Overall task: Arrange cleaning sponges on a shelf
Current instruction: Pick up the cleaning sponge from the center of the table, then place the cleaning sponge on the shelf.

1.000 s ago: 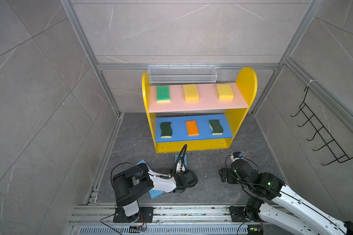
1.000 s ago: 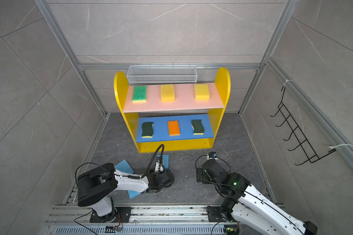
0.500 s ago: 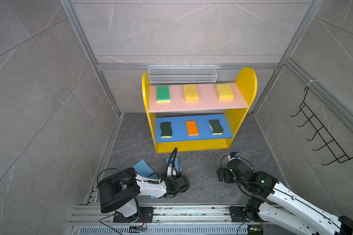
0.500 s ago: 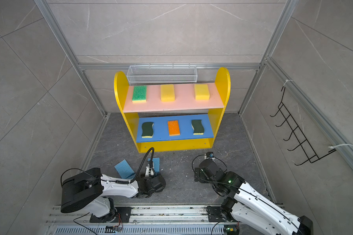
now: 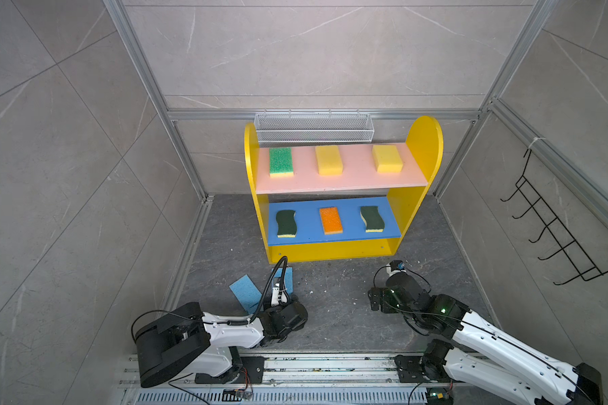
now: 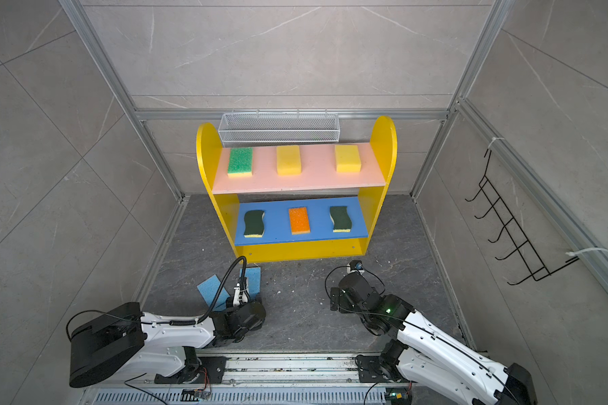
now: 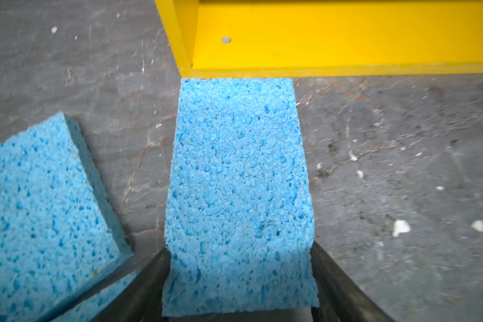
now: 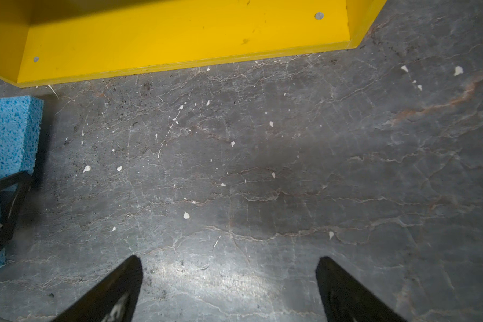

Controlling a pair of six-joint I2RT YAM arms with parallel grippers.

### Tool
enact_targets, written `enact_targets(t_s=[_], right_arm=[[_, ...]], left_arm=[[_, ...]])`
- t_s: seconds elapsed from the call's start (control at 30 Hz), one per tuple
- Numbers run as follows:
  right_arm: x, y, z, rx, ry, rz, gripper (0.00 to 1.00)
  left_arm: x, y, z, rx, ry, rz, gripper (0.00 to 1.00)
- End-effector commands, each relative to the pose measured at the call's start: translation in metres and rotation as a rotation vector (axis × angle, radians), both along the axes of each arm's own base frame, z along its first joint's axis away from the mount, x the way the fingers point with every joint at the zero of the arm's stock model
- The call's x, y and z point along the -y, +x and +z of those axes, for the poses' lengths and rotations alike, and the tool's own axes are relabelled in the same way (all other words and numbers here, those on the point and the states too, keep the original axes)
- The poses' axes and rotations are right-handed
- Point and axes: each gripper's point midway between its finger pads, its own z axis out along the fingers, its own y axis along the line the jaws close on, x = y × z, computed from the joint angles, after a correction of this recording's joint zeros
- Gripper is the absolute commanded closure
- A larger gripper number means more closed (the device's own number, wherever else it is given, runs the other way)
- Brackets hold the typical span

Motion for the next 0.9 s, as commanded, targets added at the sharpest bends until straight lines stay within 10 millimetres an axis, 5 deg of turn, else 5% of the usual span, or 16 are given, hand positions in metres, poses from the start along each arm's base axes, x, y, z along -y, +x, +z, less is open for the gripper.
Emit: enact_targets(t_s=[0.0, 0.5, 0.87], right_arm=[[-0.001, 0.002, -0.006, 0.011, -0.011, 0.006, 0.01], [0.000, 0.005, -0.015, 0.023, -0.034, 0.008, 0.01], [-0.004, 0.008, -0.016, 0.028, -0.040, 0.023, 0.01]], left_arm=[[0.016, 0.012, 0.030, 0.099, -0.009, -0.056, 0.28], [0.004, 0.036, 0.043, 0.148, -0.038, 0.030, 0.28], [0.014, 0.067, 0.043, 0.167, -0.059, 0.029, 0.28]])
